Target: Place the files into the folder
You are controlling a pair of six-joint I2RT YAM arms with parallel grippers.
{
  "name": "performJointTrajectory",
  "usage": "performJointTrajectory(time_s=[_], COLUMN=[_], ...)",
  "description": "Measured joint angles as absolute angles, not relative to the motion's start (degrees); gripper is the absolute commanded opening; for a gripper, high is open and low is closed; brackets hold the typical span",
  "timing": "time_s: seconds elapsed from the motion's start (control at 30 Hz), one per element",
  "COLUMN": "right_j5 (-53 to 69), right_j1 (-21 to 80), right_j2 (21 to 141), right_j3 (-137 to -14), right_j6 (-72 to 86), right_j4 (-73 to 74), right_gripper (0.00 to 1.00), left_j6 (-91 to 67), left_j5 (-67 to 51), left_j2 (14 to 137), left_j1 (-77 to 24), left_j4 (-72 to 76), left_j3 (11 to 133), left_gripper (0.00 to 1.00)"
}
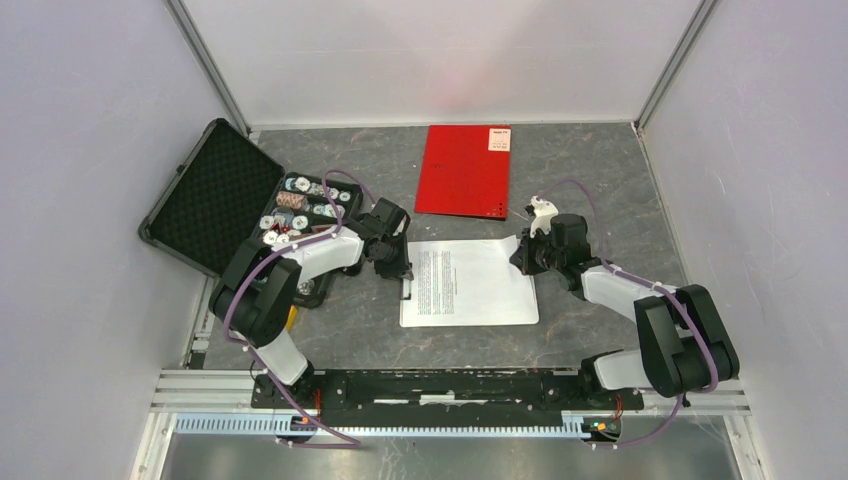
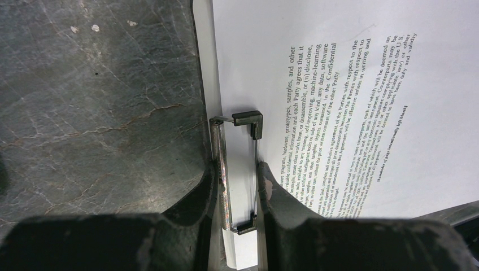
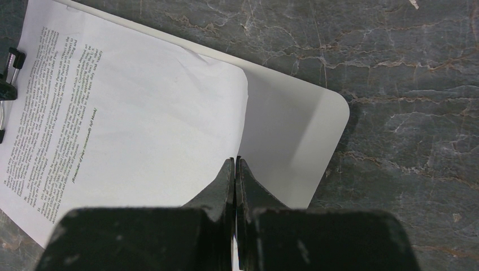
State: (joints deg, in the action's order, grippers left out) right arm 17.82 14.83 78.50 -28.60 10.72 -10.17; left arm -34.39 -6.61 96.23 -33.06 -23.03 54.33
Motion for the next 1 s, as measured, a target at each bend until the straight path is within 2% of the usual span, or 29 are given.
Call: performJointTrajectory(time_s=[0.27, 0.8, 0.93, 1.0], right_j5=[17.8, 16.0, 15.0, 14.4], right_j1=[14.8, 14.8, 14.8, 14.8], right_j2=[78.5, 78.1, 76.1, 74.8], right_j3=[-28.6, -28.4, -28.4, -28.6], right_j6=[11.3, 13.2, 13.3, 13.2], right_j4=[-10.3, -10.1, -8.5, -7.6], right_gripper=[0.02, 0.33, 0.45, 0.48], left_j6=[-34.4, -34.4, -34.4, -34.4], left_j5=[-6.7, -7.1, -7.2, -7.2], left_j2=[96.2, 96.2, 96.3, 96.3], left_j1=[-33.1, -33.1, -33.1, -33.1], left_j4=[-22.7, -22.0, -22.0, -21.9], left_j3=[54.2, 54.1, 54.1, 54.1], left_gripper=[0.02, 0.02, 0.02, 0.02])
